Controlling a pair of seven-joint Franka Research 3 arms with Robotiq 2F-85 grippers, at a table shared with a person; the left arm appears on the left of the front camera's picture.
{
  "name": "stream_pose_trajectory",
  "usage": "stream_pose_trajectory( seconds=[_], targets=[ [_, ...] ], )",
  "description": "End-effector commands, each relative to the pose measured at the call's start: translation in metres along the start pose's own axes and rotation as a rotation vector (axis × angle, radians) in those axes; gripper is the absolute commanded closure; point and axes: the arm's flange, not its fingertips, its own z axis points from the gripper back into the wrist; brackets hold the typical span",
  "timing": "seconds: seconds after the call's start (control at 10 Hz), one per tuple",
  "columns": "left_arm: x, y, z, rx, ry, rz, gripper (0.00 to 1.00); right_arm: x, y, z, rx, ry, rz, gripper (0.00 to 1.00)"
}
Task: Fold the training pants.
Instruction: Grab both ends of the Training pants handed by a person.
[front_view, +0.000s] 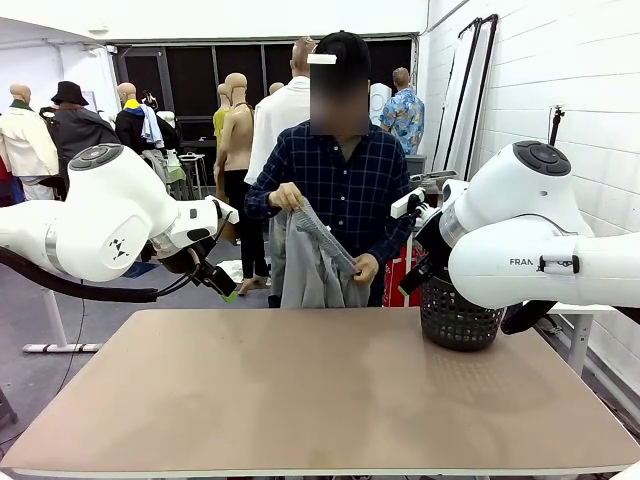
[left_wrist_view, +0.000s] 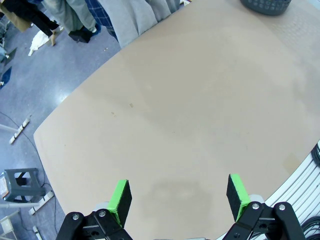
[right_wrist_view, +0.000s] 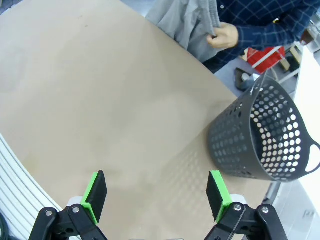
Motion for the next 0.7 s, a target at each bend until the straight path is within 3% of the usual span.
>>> stream_pose_trajectory(
  seconds=[0.0,0.6],
  targets=[
    [-0.0007,-0.0003,-0.0003,-0.003,0.003,-0.011,0.00,0.0000,0.0000,-0.0003,-0.002,0.001,0.003,0.00],
    [-0.0007,-0.0003,-0.0003,-0.003,0.003,-0.011,0.00,0.0000,0.0000,-0.0003,-0.002,0.001,0.003,0.00]
  ],
)
